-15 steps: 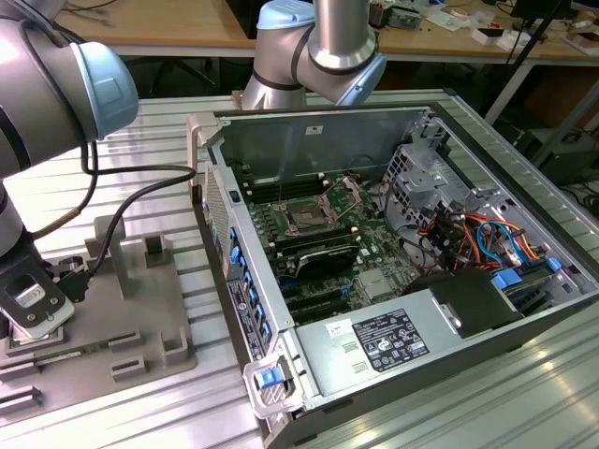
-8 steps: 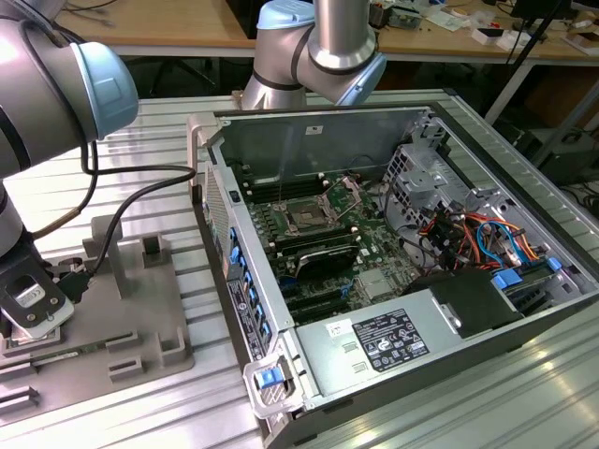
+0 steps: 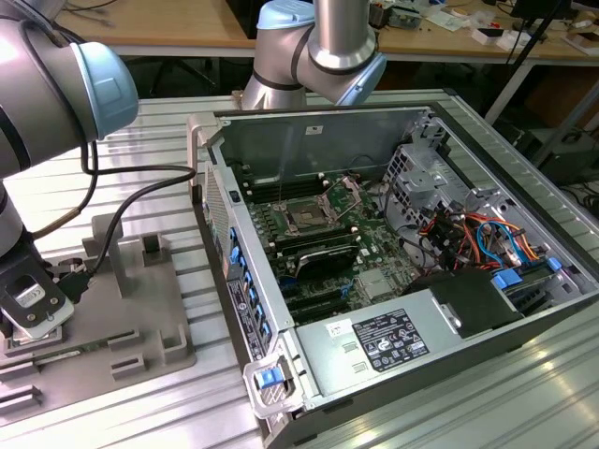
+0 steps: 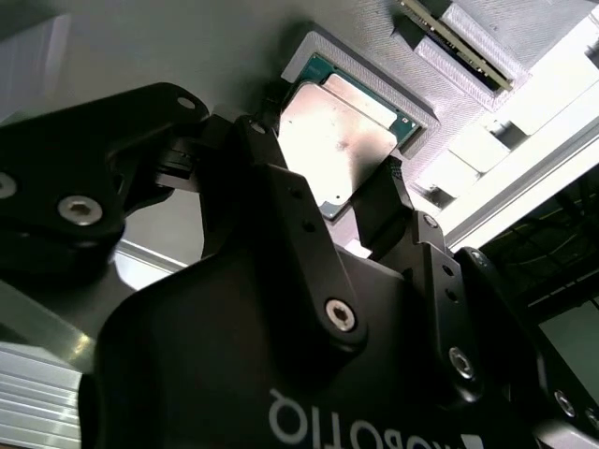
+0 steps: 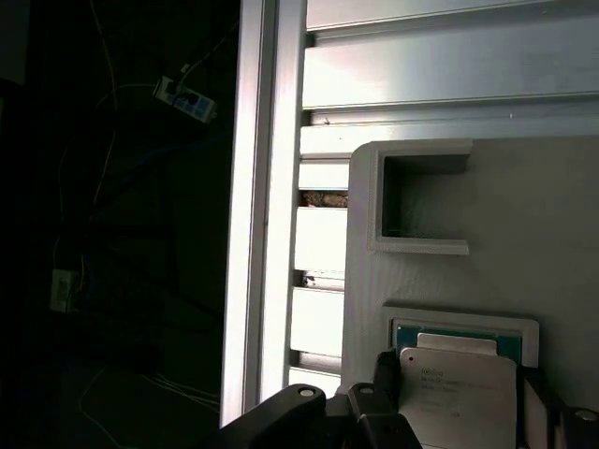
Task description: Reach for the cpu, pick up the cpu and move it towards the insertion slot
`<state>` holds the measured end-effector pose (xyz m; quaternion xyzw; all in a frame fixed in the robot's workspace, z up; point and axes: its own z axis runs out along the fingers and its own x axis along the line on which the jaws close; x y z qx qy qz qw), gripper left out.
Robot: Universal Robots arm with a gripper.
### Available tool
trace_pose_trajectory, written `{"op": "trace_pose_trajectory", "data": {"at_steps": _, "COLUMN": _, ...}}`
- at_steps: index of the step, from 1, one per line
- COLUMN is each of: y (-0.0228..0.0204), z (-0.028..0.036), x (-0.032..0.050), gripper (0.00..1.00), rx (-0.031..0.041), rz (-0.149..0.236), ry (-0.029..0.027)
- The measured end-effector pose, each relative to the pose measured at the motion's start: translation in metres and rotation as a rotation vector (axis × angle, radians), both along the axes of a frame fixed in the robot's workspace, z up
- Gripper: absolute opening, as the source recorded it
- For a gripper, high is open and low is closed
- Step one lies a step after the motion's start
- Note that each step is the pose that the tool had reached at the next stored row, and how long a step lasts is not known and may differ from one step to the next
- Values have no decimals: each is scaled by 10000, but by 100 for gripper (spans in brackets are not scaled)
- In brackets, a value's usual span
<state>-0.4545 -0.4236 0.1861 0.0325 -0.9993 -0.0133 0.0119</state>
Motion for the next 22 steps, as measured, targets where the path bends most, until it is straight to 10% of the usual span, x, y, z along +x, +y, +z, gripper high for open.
{"op": "trace_pose_trajectory", "data": {"at_steps": 22, "y": 0, "z": 118, "x": 7, "gripper": 55, "rx": -13, "rz": -181, "ry": 0}}
